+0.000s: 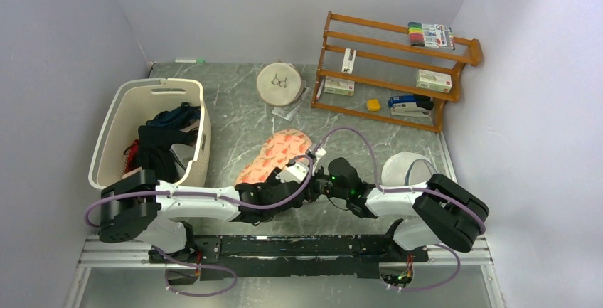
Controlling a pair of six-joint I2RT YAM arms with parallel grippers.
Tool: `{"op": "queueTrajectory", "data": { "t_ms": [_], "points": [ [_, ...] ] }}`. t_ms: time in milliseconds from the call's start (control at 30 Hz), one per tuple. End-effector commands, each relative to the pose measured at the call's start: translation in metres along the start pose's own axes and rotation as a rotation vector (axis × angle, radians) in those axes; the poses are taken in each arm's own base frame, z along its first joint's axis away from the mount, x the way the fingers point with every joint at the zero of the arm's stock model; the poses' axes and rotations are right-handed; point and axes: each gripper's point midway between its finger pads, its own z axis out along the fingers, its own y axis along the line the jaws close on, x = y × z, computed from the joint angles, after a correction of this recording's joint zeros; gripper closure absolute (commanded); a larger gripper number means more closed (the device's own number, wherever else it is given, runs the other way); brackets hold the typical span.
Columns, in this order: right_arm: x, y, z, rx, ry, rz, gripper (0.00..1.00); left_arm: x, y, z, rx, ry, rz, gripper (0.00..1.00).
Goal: Unzip the laundry bag and remove the bra
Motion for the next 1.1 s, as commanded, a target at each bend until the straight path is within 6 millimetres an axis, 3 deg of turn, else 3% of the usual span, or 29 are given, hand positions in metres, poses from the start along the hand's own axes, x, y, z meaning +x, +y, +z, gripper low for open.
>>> {"op": "queueTrajectory", "data": {
  "t_ms": [0, 200, 467, 733, 1067],
  "points": [
    [-0.011, 0.004, 0.002, -0.008, -0.01, -0.029, 1.0, -0.004, 0.007, -0.003, -0.024, -0.035, -0.021, 0.55],
    [-0.007, -0.007, 0.006, 0.05, 0.04, -0.069, 1.0, 0.0, 0.008, -0.009, 0.018, -0.053, -0.051, 0.74],
    [-0.015, -0.046, 0.0, 0.262, 0.102, -0.191, 1.0, 0.007, 0.008, -0.016, 0.067, -0.07, -0.101, 0.92],
    [-0.037, -0.099, -0.009, 0.511, 0.144, -0.369, 1.0, 0.009, 0.009, -0.025, 0.115, -0.091, -0.144, 0.93],
    [-0.077, -0.182, -0.007, 0.699, 0.233, -0.488, 1.0, 0.009, 0.002, -0.03, 0.18, -0.101, -0.156, 0.93]
  ]
}}
